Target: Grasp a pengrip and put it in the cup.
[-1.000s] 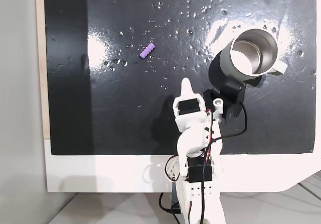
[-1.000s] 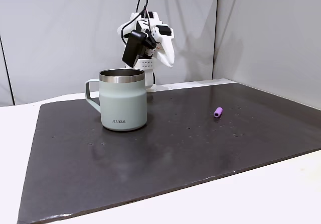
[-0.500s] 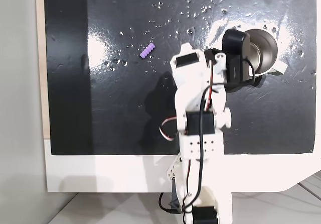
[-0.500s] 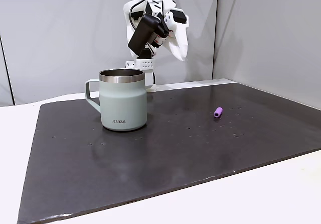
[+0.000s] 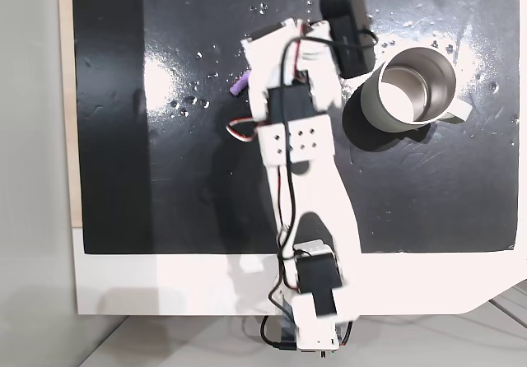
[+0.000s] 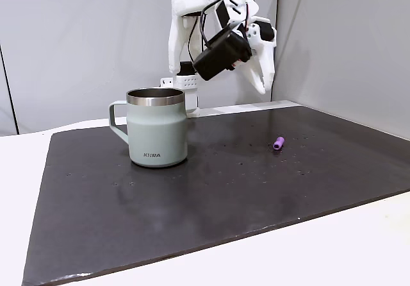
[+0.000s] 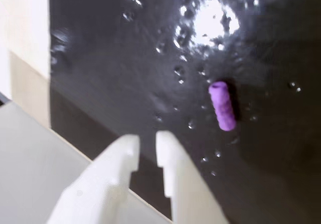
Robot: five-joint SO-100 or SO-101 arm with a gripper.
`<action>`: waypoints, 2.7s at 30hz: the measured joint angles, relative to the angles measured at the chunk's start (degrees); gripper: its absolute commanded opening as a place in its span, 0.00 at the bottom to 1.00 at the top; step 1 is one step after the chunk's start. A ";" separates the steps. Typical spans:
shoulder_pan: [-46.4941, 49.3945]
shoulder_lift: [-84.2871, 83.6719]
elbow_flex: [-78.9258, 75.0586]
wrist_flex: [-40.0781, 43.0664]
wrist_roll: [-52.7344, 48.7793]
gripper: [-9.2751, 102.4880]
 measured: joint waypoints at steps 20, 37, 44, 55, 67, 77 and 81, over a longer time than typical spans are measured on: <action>-5.27 -34.19 -42.98 29.62 -0.53 0.27; -8.17 -46.23 -47.99 33.75 -3.34 0.27; -8.00 -51.33 -51.86 34.98 -4.22 0.26; -7.91 -57.22 -59.94 36.04 -5.45 0.24; -8.79 -60.56 -64.51 35.60 -7.03 0.09; -9.05 -61.08 -65.48 36.12 -7.73 0.08; -9.23 -57.92 -62.58 36.30 -7.65 0.08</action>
